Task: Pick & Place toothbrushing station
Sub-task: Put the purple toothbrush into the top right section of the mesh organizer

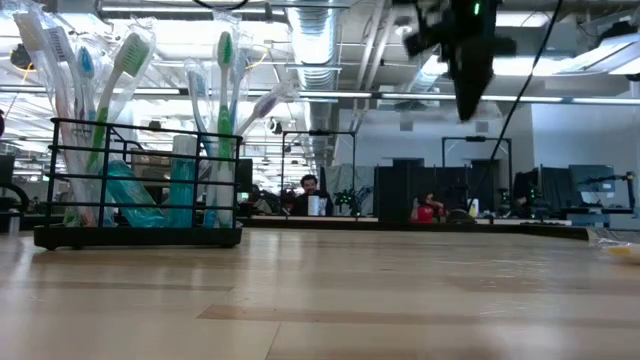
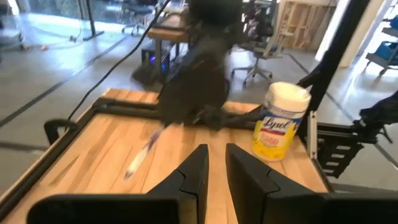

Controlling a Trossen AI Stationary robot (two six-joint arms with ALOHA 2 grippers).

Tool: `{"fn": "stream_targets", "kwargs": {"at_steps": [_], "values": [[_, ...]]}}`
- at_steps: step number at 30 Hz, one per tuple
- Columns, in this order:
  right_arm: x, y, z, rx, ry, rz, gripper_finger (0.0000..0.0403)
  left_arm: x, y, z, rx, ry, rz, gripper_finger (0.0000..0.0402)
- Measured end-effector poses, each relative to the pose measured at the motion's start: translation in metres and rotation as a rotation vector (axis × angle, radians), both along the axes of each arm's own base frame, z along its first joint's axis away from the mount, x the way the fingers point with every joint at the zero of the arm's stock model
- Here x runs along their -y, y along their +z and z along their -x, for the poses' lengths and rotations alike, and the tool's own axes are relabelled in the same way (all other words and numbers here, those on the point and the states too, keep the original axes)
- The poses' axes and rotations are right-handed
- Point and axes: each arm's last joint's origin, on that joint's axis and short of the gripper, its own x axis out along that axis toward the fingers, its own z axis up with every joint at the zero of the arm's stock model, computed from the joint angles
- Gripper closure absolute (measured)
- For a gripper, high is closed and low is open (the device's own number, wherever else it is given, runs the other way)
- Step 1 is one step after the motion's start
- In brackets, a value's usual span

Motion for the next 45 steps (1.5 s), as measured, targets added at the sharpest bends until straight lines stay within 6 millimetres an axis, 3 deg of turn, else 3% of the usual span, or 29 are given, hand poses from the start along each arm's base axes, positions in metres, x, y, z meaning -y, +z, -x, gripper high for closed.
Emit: {"fn": "stream_targets", "kwargs": {"at_steps": [5, 10, 19, 29, 37, 45], "values": [[-0.027, 0.031, -0.002, 0.099, 0.062, 0.11, 0.0403, -0.009, -0.003, -0.004, -0.012, 0.048, 0.049, 0.0353], [-0.051, 0.042, -0.002, 0.161, 0.147, 0.201, 0.0403, -0.02, -0.005, -0.005, -0.015, 0.084, 0.126, 0.0353], [-0.085, 0.037, -0.005, 0.224, 0.222, 0.32, 0.0403, -0.039, -0.016, -0.015, -0.072, -0.046, 0.35, 0.0353], [-0.115, 0.014, -0.044, 0.138, 0.341, 0.504, 0.0403, -0.053, -0.042, -0.038, -0.197, -0.088, 0.551, 0.0353], [-0.124, 0.012, -0.074, 0.068, 0.415, 0.592, 0.0403, -0.052, -0.05, -0.043, -0.258, -0.171, 0.625, 0.0347], [-0.128, 0.018, -0.083, 0.07, 0.459, 0.626, 0.0403, -0.051, -0.051, -0.043, -0.27, -0.189, 0.658, 0.0314]]}}
